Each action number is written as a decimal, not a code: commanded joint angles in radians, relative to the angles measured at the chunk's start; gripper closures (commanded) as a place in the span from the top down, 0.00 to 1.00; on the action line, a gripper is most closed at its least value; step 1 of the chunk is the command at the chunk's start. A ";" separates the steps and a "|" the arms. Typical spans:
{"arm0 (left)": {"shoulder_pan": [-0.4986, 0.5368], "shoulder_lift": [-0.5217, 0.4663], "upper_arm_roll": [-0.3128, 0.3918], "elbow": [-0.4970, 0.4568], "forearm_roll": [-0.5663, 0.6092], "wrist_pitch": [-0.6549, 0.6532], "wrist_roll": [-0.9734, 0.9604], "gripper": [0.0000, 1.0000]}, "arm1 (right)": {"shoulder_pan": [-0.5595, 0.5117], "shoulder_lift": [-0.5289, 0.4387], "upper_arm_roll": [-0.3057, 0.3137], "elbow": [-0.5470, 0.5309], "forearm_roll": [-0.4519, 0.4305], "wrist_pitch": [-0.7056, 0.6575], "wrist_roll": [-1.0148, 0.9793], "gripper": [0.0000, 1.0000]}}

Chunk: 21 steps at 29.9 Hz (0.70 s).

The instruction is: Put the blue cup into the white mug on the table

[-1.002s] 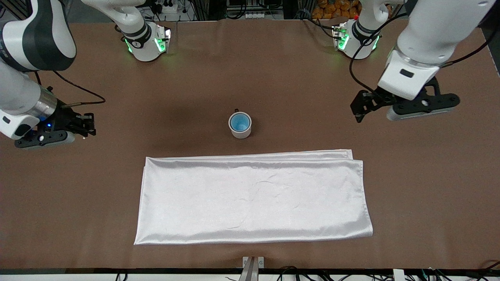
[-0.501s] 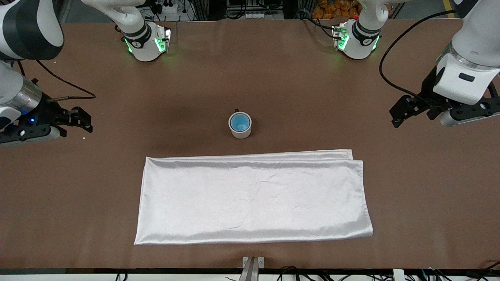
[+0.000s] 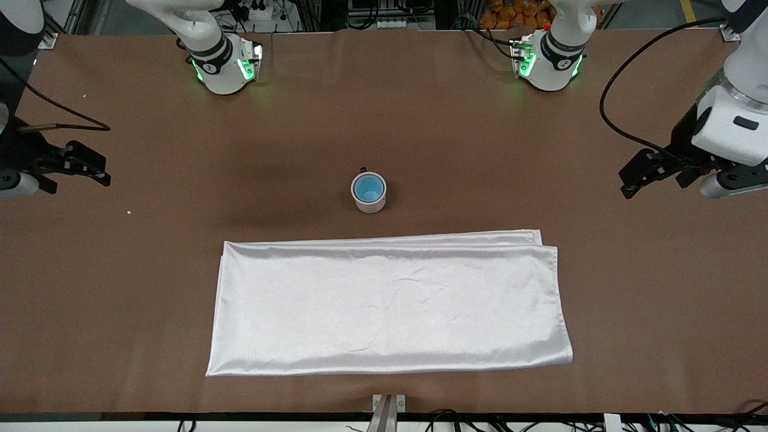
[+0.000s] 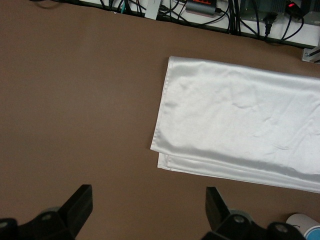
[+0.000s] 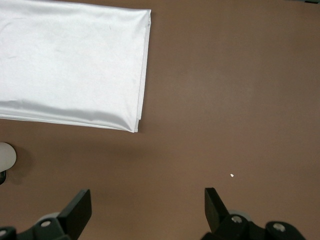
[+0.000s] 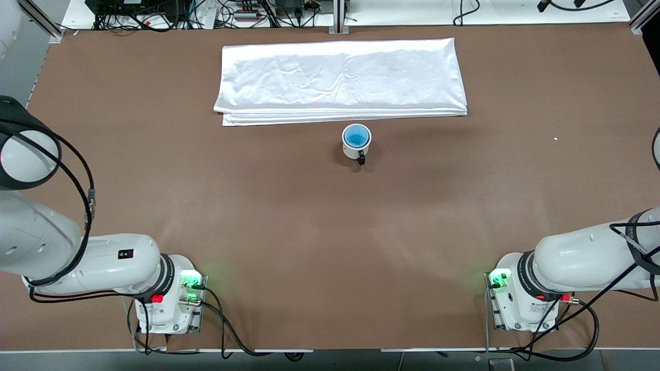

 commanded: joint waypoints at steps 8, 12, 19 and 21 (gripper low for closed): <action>-0.040 -0.037 0.137 -0.021 -0.068 -0.015 0.152 1.00 | -0.027 -0.031 0.016 0.053 0.007 -0.114 -0.004 1.00; -0.041 -0.048 0.140 -0.021 -0.067 -0.041 0.164 1.00 | -0.027 -0.063 0.022 0.053 0.007 -0.125 -0.003 1.00; -0.069 -0.047 0.176 -0.024 -0.064 -0.050 0.198 1.00 | -0.035 -0.063 0.022 0.056 0.007 -0.142 -0.006 1.00; -0.083 -0.048 0.199 -0.024 -0.064 -0.050 0.220 1.00 | -0.035 -0.063 0.022 0.064 0.007 -0.139 -0.007 1.00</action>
